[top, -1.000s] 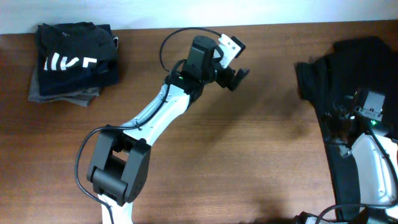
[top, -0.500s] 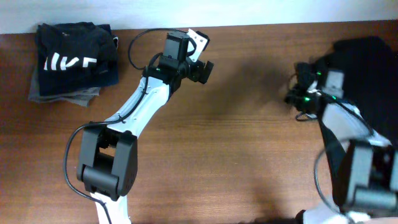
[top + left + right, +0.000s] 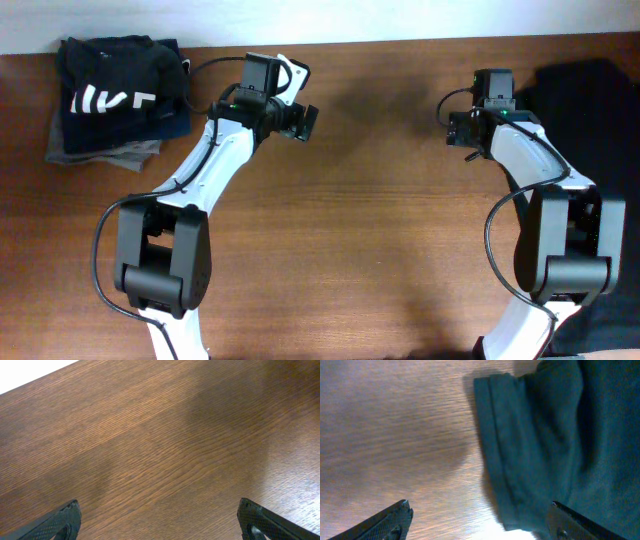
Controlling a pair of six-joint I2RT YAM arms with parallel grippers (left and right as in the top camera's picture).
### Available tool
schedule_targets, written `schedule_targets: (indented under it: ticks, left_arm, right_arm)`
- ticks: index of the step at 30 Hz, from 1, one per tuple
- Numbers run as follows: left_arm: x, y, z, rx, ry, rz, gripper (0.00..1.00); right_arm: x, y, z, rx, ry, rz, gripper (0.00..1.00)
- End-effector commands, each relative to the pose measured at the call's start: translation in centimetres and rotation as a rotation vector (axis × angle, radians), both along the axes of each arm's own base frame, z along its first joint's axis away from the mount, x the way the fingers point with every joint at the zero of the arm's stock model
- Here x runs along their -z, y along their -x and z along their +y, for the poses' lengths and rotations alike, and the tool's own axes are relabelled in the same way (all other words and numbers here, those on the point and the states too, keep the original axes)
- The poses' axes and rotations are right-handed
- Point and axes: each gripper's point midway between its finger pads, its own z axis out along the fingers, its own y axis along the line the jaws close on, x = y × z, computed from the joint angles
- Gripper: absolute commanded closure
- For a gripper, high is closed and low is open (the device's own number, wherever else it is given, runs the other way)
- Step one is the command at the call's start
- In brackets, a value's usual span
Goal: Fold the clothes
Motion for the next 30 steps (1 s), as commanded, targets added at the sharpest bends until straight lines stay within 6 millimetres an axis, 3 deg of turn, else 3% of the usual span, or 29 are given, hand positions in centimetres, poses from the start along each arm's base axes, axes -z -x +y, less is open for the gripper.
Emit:
schedule_targets:
  ticks: [1,10,13,20,30]
  left_arm:
    - [-0.1,-0.5,0.6,-0.009,-0.010,-0.008,0.01]
    - [-0.1,-0.5,0.7,-0.009,-0.010,-0.006,0.01]
    - [-0.1,-0.5,0.7,-0.009,-0.011,-0.004,0.01]
    - [-0.1,-0.5,0.7,-0.009,-0.011,-0.004,0.01]
    - [0.0,-0.4,0.7,-0.009,-0.011,-0.004,0.01]
  right_arm:
    - [0.3,-0.2,-2.5,-0.047,0.112,0.043,0.08]
    - [3.5,0.7,-3.7,-0.029,0.071,0.109,0.10]
    - [4.7,1.0,-3.4,-0.038,0.041,0.134,0.16]
    - [5.1,1.0,-3.2,-0.042,0.035,0.140,0.54]
    - [5.2,1.2,-3.5,-0.029,0.030,0.142,0.93]
